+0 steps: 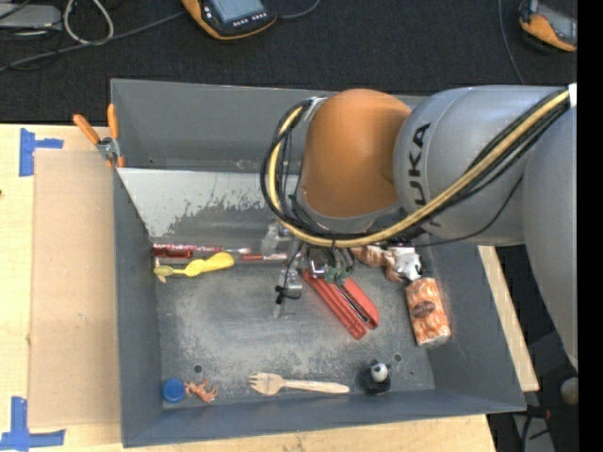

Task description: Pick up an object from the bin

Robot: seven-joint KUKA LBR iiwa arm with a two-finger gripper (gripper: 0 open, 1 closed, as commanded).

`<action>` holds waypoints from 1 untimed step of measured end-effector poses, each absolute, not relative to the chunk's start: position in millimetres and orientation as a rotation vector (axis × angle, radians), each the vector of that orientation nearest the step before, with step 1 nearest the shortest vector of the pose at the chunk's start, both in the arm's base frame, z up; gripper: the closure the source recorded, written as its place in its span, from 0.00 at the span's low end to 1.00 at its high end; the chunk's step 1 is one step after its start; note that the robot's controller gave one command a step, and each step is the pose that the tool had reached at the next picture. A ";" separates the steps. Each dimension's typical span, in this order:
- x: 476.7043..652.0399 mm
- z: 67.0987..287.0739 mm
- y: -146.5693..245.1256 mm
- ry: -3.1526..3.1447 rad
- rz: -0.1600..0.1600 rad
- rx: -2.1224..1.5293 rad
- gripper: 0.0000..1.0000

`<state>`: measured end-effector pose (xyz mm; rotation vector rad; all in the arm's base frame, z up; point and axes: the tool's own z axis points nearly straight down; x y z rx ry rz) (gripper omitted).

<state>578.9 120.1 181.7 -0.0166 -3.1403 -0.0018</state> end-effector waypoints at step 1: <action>578.9 181.7 120.1 -3.140 -0.002 -0.017 0.00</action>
Offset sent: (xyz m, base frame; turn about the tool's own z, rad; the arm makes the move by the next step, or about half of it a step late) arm 0.0257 -0.0634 -0.0128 0.0040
